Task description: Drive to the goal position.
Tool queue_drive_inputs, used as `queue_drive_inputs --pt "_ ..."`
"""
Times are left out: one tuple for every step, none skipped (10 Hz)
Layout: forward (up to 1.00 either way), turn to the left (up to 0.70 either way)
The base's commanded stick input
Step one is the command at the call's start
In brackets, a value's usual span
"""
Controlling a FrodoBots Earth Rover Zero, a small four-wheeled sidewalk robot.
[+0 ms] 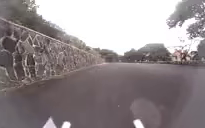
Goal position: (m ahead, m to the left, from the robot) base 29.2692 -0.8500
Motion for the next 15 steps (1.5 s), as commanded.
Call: queue_drive_inputs --pt "0.70 -0.35" --pt "0.70 -0.35" --pt "0.70 -0.14" --pt "0.70 0.00" --pt "0.70 0.00" --pt "0.70 0.00" --pt "0.70 0.00" --pt "0.70 0.00" --pt "0.70 0.00" --pt "0.70 0.00" --pt "0.70 0.00" --pt "0.70 0.00" --pt "0.70 0.00" --pt "0.70 0.00" --pt "0.70 0.00"
